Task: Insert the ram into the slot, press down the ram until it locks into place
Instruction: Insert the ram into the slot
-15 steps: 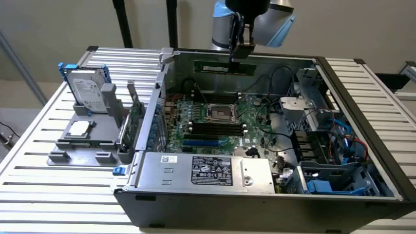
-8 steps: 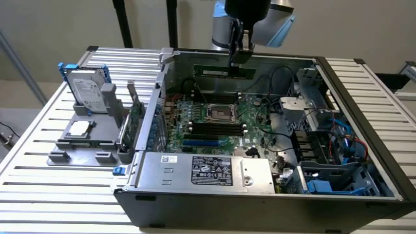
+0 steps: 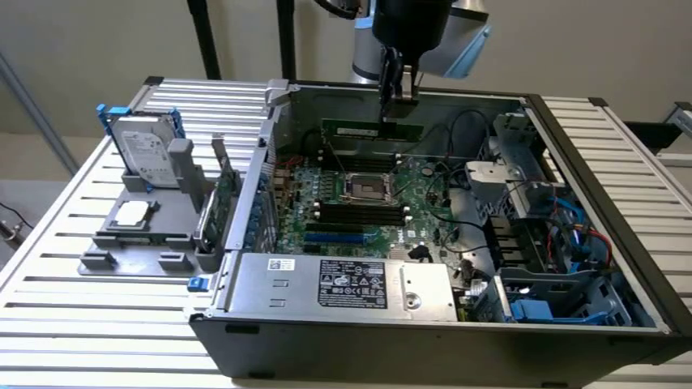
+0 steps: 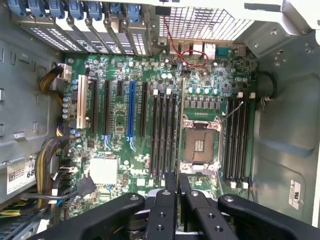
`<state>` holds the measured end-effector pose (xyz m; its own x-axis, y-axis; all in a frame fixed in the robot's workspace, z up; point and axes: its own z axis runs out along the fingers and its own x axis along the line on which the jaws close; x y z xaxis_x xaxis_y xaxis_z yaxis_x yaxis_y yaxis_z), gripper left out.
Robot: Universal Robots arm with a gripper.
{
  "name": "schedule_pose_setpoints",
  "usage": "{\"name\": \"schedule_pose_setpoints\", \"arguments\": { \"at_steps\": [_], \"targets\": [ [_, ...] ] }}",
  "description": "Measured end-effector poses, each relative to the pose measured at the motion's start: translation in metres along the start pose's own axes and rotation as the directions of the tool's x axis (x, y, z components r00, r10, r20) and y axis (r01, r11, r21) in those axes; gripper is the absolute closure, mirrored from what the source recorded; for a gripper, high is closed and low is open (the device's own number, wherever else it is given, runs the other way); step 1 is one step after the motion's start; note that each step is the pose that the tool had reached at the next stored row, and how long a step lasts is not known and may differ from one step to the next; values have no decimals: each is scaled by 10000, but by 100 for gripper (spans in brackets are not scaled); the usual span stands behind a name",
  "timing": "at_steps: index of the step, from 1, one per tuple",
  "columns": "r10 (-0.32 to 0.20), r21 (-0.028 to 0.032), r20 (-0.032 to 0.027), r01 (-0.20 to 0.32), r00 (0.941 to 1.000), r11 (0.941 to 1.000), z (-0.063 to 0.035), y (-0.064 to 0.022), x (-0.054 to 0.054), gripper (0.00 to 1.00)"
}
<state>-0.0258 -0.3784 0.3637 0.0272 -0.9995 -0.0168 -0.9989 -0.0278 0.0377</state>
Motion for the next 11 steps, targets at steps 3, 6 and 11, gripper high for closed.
{"name": "schedule_pose_setpoints", "arguments": {
  "at_steps": [3, 6, 11],
  "targets": [
    [-3, -1, -1, 3, 10000, 10000, 54, -2, 18, 87],
    [-8, 0, 1, 8, 10000, 10000, 108, -3, 36, 87],
    [-20, 0, 0, 20, 10000, 10000, 199, -6, 84, 87]
  ]
}}
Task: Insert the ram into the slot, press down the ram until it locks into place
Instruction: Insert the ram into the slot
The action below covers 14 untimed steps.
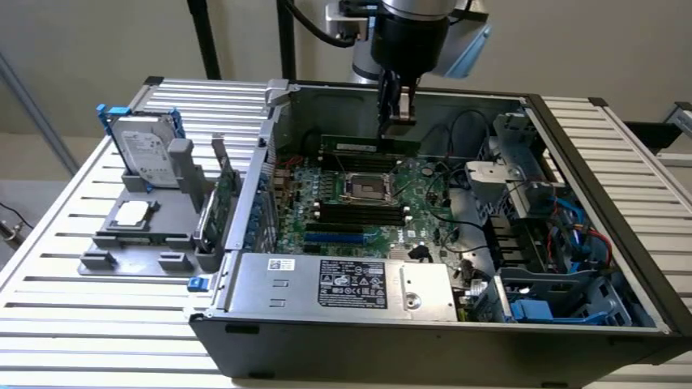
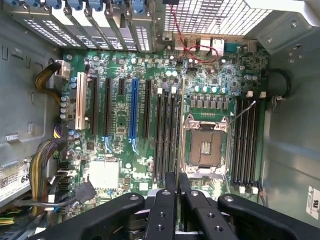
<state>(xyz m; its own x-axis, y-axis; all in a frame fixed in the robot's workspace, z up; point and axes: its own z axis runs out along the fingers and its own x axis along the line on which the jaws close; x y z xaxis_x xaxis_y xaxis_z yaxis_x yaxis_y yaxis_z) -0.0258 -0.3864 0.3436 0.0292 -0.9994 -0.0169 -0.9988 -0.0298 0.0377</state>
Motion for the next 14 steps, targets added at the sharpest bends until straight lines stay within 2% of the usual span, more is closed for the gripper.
{"name": "schedule_pose_setpoints", "arguments": {
  "at_steps": [14],
  "targets": [
    [-37, -1, -1, 37, 10000, 10000, 250, -25, 184, 87]
  ]
}}
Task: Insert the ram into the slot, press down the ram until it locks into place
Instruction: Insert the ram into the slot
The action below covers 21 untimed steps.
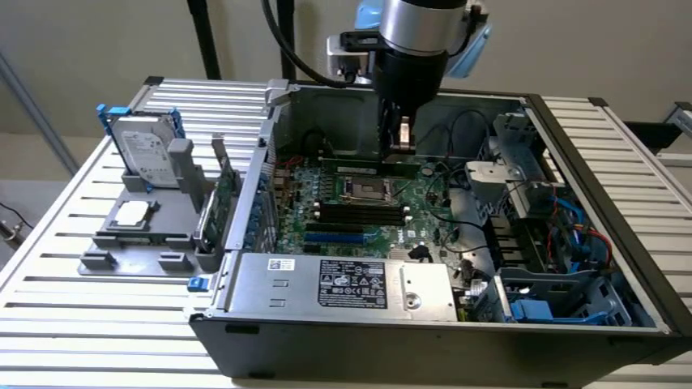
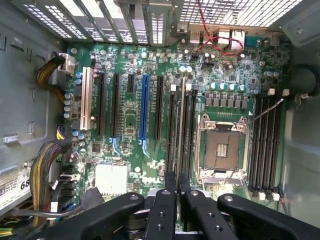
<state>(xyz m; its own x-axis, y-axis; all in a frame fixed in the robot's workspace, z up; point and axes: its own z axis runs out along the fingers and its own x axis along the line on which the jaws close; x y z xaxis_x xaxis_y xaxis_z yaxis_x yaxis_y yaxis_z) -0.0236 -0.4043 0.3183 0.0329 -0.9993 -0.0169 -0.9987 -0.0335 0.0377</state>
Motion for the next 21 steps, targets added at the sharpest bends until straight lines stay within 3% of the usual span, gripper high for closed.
{"name": "schedule_pose_setpoints", "arguments": {
  "at_steps": [21],
  "targets": [
    [-14, 0, 0, 14, 10000, 10000, 381, -22, 30, 87]
  ]
}}
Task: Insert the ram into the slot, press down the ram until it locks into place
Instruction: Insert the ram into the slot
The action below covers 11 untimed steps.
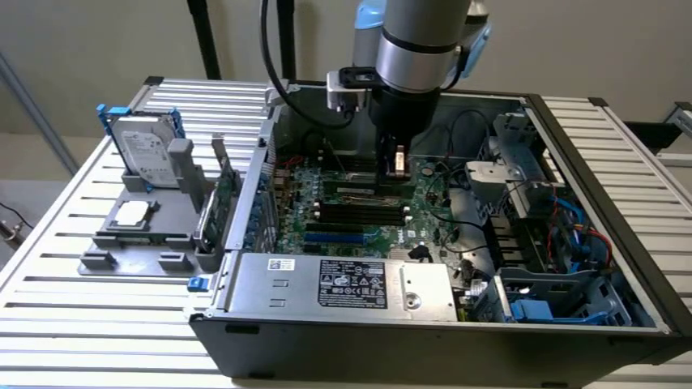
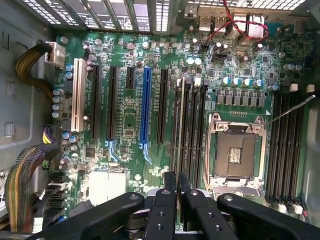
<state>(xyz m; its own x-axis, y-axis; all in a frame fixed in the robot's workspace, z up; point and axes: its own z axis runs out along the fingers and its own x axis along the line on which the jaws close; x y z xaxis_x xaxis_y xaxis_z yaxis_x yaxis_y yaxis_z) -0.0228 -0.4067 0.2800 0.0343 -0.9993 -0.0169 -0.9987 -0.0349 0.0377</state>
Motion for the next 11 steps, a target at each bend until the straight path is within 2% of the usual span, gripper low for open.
{"name": "schedule_pose_setpoints", "arguments": {
  "at_steps": [11],
  "targets": [
    [2, 0, 0, -2, 10000, 10000, 201, 8, 3, 87]
  ]
}}
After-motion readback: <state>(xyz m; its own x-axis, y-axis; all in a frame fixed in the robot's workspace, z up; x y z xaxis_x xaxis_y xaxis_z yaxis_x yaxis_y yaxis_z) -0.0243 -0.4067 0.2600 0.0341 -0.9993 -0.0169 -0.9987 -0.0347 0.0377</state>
